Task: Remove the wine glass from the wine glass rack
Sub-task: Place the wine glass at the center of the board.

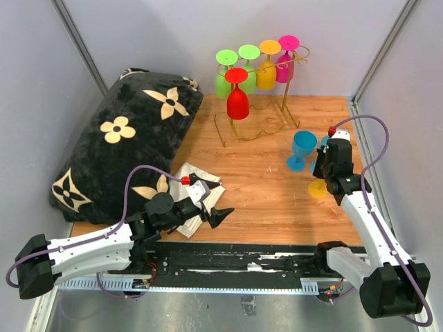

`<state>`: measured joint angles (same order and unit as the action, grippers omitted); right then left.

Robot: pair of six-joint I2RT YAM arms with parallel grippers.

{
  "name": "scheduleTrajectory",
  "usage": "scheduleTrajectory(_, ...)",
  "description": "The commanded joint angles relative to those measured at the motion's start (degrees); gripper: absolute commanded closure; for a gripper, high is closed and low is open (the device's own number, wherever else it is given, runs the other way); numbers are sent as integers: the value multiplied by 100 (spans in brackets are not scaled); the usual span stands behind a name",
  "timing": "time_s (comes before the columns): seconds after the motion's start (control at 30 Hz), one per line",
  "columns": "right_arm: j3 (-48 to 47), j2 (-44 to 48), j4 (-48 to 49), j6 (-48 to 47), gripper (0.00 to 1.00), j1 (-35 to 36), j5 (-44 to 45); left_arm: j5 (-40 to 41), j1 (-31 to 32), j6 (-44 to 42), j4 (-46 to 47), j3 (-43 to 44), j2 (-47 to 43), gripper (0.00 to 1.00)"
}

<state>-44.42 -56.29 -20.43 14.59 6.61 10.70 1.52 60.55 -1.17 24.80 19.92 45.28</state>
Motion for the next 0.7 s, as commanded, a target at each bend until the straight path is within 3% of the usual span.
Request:
scheduleTrajectory(0.0, 40, 6, -63, -137, 85, -116, 0, 84, 9, -10, 210, 118, -4, 0)
scheduleTrajectory(0.43, -313, 352, -113, -151, 72, -134, -254, 268, 2, 162, -8, 258, -87, 0)
scheduleTrajectory(0.67, -501, 637, -259, -140, 66, -134, -794, 1079, 9, 768, -425, 347, -117, 0)
